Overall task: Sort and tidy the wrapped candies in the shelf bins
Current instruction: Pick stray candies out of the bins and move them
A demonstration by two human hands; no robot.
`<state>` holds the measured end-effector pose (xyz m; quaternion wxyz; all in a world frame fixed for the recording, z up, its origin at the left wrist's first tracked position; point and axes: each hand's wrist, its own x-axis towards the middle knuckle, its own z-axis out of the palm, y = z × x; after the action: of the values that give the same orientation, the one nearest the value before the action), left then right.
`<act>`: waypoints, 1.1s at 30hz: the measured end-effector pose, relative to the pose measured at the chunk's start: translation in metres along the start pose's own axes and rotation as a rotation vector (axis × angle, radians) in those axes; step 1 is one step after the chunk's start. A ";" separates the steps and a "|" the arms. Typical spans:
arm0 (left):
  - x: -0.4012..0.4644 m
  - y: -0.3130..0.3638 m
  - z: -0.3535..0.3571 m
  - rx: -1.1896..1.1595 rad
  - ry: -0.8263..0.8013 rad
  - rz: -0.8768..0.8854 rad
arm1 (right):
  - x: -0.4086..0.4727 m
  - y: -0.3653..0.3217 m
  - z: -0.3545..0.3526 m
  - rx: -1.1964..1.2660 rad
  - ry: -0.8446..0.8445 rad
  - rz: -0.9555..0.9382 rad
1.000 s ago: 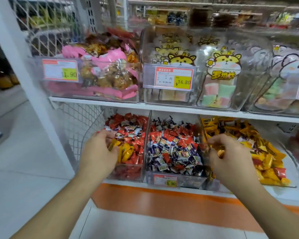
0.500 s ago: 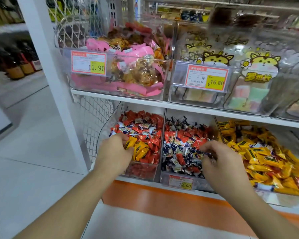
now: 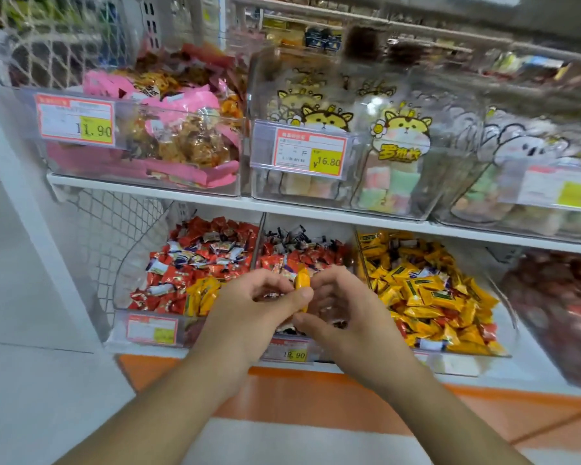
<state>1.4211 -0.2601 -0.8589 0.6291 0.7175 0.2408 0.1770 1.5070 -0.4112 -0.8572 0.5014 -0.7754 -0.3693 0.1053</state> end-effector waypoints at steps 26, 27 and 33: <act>0.043 -0.033 -0.089 0.640 0.276 0.103 | 0.012 0.038 -0.034 -0.546 0.333 0.106; 0.045 -0.039 -0.095 0.677 0.276 0.089 | 0.013 0.035 -0.027 -0.548 0.316 0.093; 0.055 -0.058 -0.095 0.865 0.147 -0.037 | 0.019 0.025 -0.002 -0.533 0.275 0.010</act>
<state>1.4064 -0.1456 -0.9051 0.2551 0.8960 0.3496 0.0993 1.5330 -0.4052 -0.8734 0.3249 -0.8885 -0.3086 -0.0989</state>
